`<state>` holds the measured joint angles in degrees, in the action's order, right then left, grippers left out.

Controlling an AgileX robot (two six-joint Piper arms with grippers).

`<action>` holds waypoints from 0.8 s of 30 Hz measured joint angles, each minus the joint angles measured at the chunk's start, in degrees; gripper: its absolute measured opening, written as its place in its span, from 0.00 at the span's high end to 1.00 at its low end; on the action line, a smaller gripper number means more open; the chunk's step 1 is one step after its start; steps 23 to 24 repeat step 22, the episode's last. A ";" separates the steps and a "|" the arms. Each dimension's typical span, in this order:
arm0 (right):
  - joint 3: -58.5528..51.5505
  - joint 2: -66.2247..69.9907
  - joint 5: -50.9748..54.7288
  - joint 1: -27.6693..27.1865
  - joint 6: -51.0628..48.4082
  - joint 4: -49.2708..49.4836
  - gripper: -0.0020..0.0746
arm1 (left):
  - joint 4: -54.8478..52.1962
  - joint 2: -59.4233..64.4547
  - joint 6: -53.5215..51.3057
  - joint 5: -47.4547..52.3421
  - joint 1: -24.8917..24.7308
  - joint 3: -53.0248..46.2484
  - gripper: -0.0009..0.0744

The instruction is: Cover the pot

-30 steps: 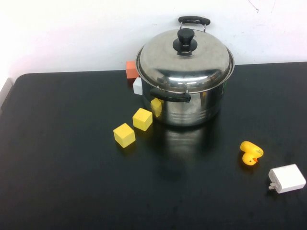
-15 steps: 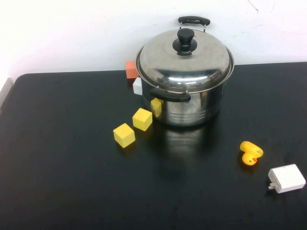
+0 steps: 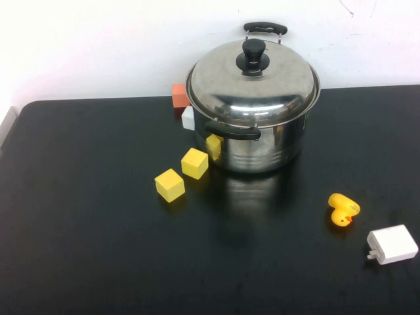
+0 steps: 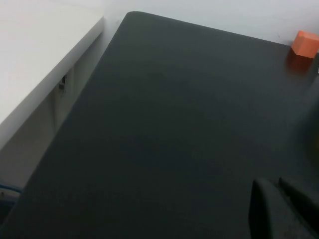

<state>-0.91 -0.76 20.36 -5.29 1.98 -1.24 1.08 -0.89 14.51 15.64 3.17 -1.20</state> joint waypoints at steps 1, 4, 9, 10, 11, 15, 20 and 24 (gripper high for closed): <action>0.00 0.00 0.00 0.00 0.00 0.00 0.98 | 0.00 0.00 -0.17 0.00 0.00 0.00 0.99; 0.00 0.00 0.00 0.00 0.00 0.00 0.98 | 0.00 0.00 -0.27 0.00 0.00 0.00 0.99; 0.00 0.00 0.00 0.00 0.00 0.00 0.98 | -0.10 0.00 -0.49 1.69 0.00 0.11 0.99; 0.00 0.00 0.00 0.00 0.00 0.00 0.98 | -0.10 0.00 -0.63 1.69 0.00 0.11 0.99; 0.00 0.00 0.00 0.00 0.00 0.00 0.98 | -0.10 0.00 -0.63 1.69 0.00 0.11 0.99; 0.00 0.00 0.00 0.00 0.00 0.00 0.98 | -0.10 0.00 -0.63 1.71 0.00 0.11 0.99; 0.00 0.00 0.00 0.00 0.00 0.00 0.98 | -0.10 0.00 -1.43 1.71 0.00 0.11 0.99; 0.00 0.00 0.00 0.00 0.00 0.00 0.98 | -0.31 0.00 -1.85 1.81 0.00 0.11 0.99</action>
